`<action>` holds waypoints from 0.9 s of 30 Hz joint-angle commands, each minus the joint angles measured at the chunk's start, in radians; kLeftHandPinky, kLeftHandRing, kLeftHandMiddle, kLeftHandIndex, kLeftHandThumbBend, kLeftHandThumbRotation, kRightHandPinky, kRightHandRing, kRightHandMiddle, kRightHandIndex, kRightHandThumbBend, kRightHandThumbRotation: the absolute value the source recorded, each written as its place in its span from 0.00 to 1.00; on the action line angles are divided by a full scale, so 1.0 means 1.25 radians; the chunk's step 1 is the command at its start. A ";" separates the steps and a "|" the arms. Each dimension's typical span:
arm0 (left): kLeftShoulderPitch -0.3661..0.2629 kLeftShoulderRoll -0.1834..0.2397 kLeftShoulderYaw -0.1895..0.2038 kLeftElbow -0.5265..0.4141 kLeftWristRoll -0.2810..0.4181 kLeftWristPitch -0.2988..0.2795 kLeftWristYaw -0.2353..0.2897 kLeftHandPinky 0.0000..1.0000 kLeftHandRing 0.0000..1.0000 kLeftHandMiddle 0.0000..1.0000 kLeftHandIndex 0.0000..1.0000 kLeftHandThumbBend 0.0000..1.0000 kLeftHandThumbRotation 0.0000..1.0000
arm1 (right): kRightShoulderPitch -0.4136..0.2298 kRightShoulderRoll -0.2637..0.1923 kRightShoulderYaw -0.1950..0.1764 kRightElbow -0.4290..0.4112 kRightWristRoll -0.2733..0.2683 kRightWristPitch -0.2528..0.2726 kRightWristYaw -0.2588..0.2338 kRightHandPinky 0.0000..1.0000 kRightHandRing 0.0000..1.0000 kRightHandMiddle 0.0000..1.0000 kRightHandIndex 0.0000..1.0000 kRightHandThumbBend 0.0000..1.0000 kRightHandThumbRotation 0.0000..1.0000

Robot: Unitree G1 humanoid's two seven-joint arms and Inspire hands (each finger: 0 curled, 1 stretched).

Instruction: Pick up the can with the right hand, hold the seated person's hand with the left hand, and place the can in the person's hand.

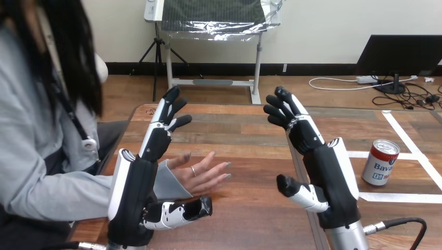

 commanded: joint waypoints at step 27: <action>-0.040 -0.002 0.003 0.012 -0.041 -0.018 -0.031 0.86 0.94 0.98 0.96 1.00 0.72 | -0.052 -0.019 -0.029 -0.030 0.122 0.028 0.039 0.77 0.85 0.89 0.92 1.00 0.75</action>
